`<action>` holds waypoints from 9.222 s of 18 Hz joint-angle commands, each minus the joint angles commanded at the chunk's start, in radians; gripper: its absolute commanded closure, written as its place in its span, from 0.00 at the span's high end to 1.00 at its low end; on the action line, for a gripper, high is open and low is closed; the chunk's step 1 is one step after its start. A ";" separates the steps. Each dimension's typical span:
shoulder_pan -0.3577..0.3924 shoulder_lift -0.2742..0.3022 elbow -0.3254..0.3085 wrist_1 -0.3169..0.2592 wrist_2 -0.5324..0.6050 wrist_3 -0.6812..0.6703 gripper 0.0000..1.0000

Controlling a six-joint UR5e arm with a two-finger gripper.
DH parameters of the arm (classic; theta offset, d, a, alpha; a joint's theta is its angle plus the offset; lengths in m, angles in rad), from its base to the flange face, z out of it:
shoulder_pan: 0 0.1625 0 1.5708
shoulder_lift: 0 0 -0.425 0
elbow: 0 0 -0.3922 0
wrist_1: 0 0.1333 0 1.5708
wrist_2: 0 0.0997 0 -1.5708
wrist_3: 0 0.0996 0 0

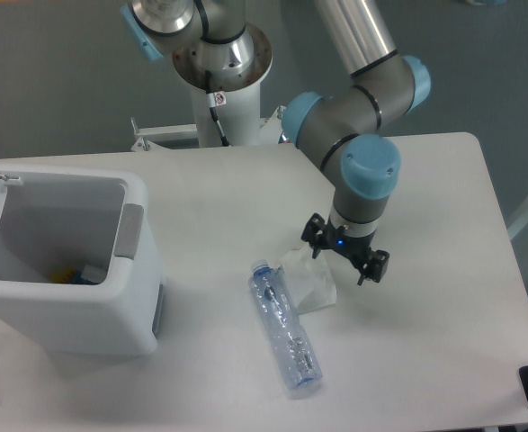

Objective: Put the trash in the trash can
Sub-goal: 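Lower the gripper onto the white tissue and close on it, then lift the tissue and carry it over the white trash bin, then release, then move the open gripper from the bin toward the clear plastic bottle, then rotate the gripper and lower it around the bottle's cap end, closing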

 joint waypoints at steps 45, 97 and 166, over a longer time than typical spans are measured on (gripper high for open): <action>0.052 0.041 0.169 0.000 -0.417 -0.413 0.00; -0.262 0.331 0.221 0.011 -0.601 -0.833 0.99; -0.250 -0.446 0.692 -0.396 0.132 -0.901 1.00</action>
